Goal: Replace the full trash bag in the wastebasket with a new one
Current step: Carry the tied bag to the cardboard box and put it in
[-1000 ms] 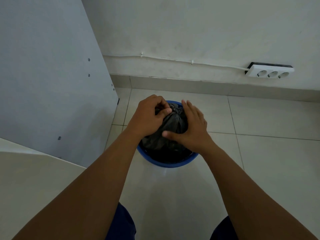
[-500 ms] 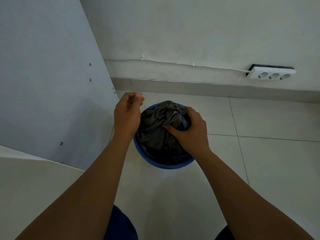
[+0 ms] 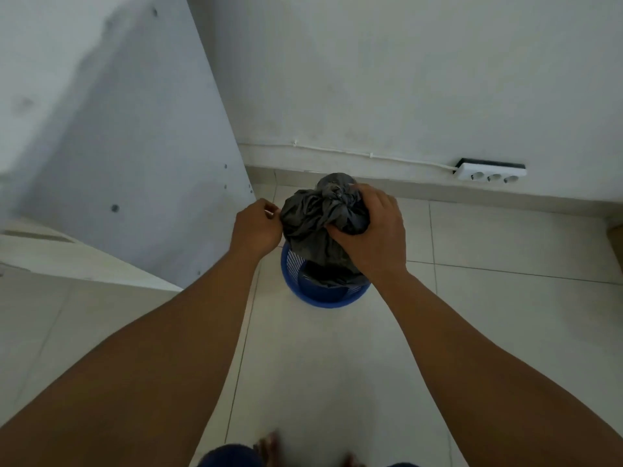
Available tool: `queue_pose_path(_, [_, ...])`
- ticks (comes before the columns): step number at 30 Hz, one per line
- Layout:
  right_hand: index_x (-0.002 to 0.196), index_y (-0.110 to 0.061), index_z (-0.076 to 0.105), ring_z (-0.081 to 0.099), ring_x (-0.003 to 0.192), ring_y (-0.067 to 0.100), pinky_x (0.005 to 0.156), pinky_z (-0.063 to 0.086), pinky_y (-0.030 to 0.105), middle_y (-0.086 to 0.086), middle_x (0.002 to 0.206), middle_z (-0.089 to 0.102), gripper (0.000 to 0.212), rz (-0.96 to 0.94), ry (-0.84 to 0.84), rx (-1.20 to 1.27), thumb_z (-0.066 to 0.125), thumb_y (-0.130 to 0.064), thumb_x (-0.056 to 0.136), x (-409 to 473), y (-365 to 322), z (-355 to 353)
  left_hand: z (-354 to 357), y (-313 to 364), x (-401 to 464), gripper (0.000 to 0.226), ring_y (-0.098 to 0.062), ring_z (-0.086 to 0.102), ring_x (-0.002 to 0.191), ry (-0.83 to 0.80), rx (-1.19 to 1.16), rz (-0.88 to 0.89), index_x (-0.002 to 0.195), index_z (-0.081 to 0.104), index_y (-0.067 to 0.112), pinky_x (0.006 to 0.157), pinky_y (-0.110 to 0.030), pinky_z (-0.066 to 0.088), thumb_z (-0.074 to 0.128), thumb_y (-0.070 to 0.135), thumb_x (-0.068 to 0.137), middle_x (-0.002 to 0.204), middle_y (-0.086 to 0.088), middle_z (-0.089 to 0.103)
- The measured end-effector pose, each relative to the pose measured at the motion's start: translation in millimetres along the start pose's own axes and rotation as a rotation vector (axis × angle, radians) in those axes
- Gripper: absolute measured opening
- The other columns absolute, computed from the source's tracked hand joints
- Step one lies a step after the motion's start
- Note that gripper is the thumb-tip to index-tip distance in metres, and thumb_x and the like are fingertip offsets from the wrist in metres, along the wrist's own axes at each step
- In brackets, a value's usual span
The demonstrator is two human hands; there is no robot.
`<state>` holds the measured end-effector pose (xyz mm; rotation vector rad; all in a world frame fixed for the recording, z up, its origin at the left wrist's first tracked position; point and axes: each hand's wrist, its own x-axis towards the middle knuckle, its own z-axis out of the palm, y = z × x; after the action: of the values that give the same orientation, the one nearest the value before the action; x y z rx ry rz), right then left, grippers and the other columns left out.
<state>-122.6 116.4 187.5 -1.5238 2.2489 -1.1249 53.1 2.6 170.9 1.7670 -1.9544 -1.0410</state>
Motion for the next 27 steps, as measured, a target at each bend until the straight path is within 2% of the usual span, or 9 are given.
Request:
queue_pose_path(4, [0.132, -0.019, 0.057, 0.051, 0.122, 0.022, 0.1, 0.047, 0.047, -0.001, 0.132, 0.061, 0.07, 0.005, 0.013, -0.008, 0.074, -0.053, 0.073, 1.2, -63.0, -69.5, -64.7, 56.2, -43.2, 0.028, -0.013, 0.055, 0.087, 0.01, 0.044, 0.002, 0.114, 0.064, 0.009, 0.075, -0.024, 0.039, 0.053, 0.031, 0.101, 0.108, -0.006, 0.068])
queue_pose_path(7, [0.133, -0.02, 0.057, 0.051, 0.122, 0.021, 0.1, 0.047, 0.048, -0.003, 0.134, 0.061, 0.07, 0.009, 0.014, -0.009, 0.074, -0.054, 0.073, 3.5, -110.8, -125.6, -110.9, 99.0, -77.4, 0.03, -0.018, 0.061, 0.094, 0.021, 0.062, 0.029, 0.113, 0.065, 0.01, 0.077, -0.025, 0.039, 0.05, 0.033, 0.102, 0.109, -0.008, 0.069])
queue_pose_path(11, [0.132, -0.022, 0.057, 0.051, 0.123, 0.02, 0.102, 0.046, 0.042, -0.004, 0.132, 0.061, 0.068, 0.027, 0.03, -0.008, 0.078, -0.049, 0.073, 10.6, -175.0, -197.1, -167.2, 157.1, -123.2, 0.034, -0.022, 0.063, 0.103, 0.015, 0.075, 0.074, 0.121, 0.063, 0.012, 0.08, -0.028, 0.044, 0.05, 0.037, 0.102, 0.115, -0.007, 0.068])
queue_pose_path(16, [0.131, -0.023, 0.056, 0.051, 0.12, 0.021, 0.1, 0.048, 0.041, -0.004, 0.13, 0.061, 0.066, 0.036, 0.032, -0.037, 0.078, -0.049, 0.074, 13.6, -243.3, -265.9, -229.3, 209.6, -173.3, 0.033, -0.021, 0.061, 0.101, 0.01, 0.145, 0.134, 0.119, 0.063, 0.016, 0.08, -0.031, 0.047, 0.049, 0.04, 0.101, 0.116, -0.005, 0.065])
queue_pose_path(20, [0.132, -0.023, 0.055, 0.05, 0.12, 0.021, 0.1, 0.047, 0.041, -0.003, 0.129, 0.06, 0.067, 0.04, 0.018, -0.055, 0.077, -0.051, 0.075, 5.8, -287.8, -303.4, -276.7, 232.8, -211.5, 0.034, -0.024, 0.058, 0.112, -0.026, 0.281, 0.179, 0.125, 0.059, 0.019, 0.089, -0.036, 0.048, 0.049, 0.041, 0.1, 0.123, -0.004, 0.061])
queue_pose_path(24, [0.13, -0.021, 0.056, 0.051, 0.117, 0.022, 0.098, 0.047, 0.042, -0.002, 0.127, 0.06, 0.066, 0.021, 0.011, -0.064, 0.075, -0.054, 0.075, -12.9, -325.6, -322.6, -313.1, 233.3, -252.4, 0.036, -0.026, 0.058, 0.115, -0.121, 0.391, 0.138, 0.128, 0.057, 0.021, 0.095, -0.041, 0.049, 0.049, 0.042, 0.099, 0.126, -0.006, 0.061])
queue_pose_path(27, [0.13, -0.022, 0.055, 0.051, 0.116, 0.022, 0.097, 0.047, 0.041, -0.002, 0.126, 0.06, 0.068, -0.007, -0.007, -0.063, 0.074, -0.056, 0.074, -28.1, -351.5, -324.8, -332.3, 223.8, -283.3, 0.037, -0.026, 0.059, 0.115, -0.201, 0.437, 0.081, 0.129, 0.057, 0.022, 0.093, -0.037, 0.048, 0.048, 0.043, 0.099, 0.126, -0.006, 0.063])
